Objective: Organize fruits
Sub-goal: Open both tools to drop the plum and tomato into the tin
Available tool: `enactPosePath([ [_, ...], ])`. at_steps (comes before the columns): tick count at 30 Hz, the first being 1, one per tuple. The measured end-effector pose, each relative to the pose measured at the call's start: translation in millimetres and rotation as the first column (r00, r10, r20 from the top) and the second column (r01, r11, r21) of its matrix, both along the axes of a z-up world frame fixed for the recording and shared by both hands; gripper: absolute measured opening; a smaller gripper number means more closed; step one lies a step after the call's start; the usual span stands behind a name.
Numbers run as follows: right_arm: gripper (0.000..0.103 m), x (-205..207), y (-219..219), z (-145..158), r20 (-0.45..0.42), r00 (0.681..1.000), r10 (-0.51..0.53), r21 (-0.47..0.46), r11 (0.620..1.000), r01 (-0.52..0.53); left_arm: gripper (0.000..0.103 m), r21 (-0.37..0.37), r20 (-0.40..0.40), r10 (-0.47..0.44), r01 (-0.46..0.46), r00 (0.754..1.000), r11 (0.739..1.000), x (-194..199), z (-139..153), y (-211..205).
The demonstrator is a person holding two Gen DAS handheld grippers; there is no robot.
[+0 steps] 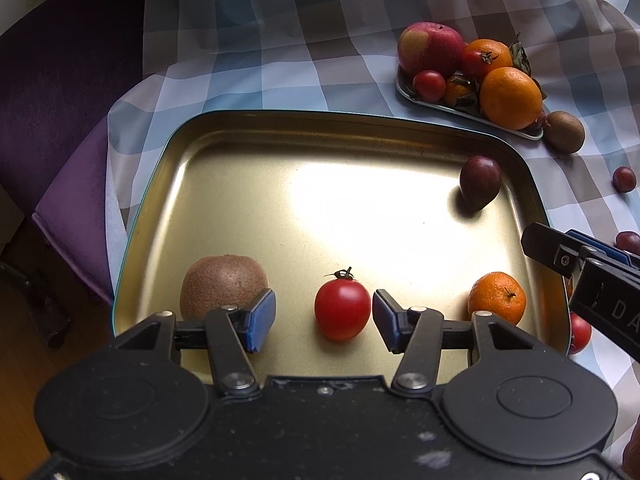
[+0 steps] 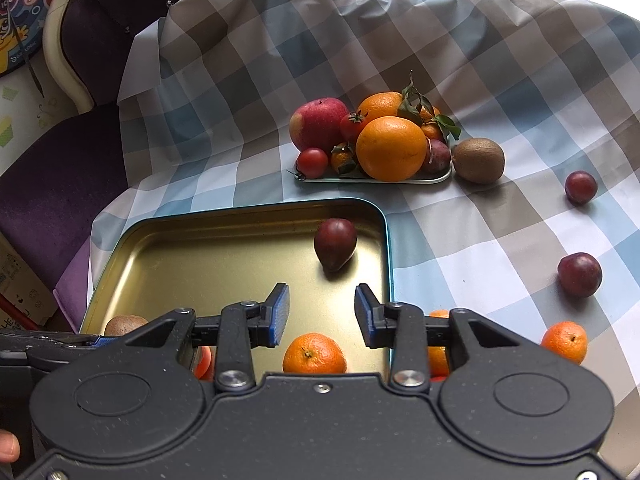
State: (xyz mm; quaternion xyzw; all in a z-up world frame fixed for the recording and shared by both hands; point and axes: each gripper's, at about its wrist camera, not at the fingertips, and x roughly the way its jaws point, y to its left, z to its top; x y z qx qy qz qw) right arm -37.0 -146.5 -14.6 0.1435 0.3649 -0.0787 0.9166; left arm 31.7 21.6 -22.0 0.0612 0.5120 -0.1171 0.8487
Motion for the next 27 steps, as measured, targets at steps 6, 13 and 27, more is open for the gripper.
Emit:
enactPosePath([
  [6,0.045,0,1,2,-0.007,1.000,-0.002,-0.006,1.000,0.002,0.060,0.003,-0.004,0.008,-0.008,1.000,1.000,-1,1,-1],
  [13,0.045,-1,3,1,-0.046,0.999,-0.001,-0.030,1.000,0.000,0.067,-0.003,-0.006,0.014,-0.014,1.000,1.000,-3,4,-2],
  [27,0.046,-15,-19,3,-0.061,0.996,-0.070,-0.038,0.997,0.068,0.076,-0.025,0.007,-0.007,0.008,1.000,1.000,-11,13,-28],
])
